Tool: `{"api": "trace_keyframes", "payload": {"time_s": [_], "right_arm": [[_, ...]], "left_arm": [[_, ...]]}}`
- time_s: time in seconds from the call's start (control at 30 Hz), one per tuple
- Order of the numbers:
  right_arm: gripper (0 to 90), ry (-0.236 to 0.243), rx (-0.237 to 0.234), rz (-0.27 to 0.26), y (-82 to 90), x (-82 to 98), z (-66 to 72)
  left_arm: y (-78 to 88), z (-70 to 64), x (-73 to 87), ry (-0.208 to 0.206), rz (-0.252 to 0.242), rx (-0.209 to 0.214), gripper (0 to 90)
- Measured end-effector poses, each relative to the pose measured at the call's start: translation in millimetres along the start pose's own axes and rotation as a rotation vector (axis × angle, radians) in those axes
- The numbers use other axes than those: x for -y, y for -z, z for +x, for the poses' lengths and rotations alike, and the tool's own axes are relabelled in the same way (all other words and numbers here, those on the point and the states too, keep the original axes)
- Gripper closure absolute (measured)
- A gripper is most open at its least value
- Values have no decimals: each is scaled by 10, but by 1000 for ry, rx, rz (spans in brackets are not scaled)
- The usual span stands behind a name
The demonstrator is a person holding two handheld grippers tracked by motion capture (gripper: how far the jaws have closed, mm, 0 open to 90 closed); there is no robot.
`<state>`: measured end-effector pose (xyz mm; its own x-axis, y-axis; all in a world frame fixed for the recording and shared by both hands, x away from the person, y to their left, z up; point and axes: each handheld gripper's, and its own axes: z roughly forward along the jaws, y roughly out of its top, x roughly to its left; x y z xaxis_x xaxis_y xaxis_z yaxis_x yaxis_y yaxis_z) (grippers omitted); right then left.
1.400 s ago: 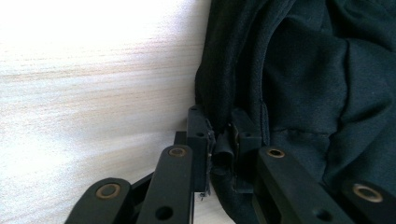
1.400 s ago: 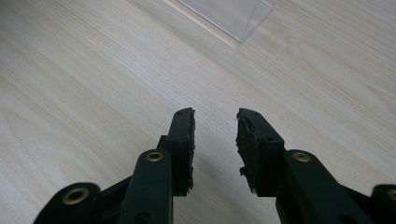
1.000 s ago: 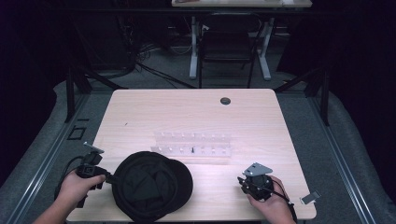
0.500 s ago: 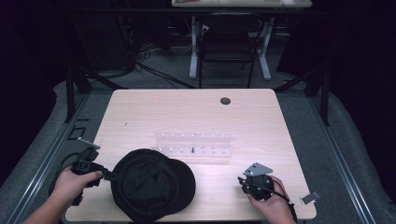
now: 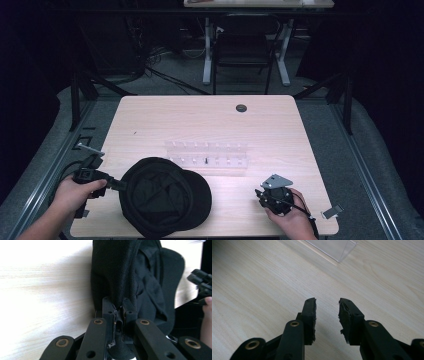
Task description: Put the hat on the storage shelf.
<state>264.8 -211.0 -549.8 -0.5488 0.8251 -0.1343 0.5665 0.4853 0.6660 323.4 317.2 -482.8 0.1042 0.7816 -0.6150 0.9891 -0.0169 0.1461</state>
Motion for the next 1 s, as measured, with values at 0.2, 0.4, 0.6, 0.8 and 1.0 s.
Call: {"api": "trace_keyframes", "payload": {"time_s": [0.2, 0.4, 0.6, 0.8, 1.0], "right_arm": [[665, -1, -4, -2, 0, 0, 0], [665, 0, 2, -1, 3, 1, 0], [664, 1, 1, -4, 0, 0, 4], [664, 3, 1, -1, 1, -1, 8], [664, 3, 1, -7, 1, 1, 3]], "left_arm": [[52, -72, -8, -13, -10, 24, 848], [110, -153, -22, -11, -27, 76, 849], [156, -250, -28, -31, -36, 100, 849], [223, -350, -34, -46, -36, 134, 850], [277, -401, -41, -47, -46, 158, 849]]}}
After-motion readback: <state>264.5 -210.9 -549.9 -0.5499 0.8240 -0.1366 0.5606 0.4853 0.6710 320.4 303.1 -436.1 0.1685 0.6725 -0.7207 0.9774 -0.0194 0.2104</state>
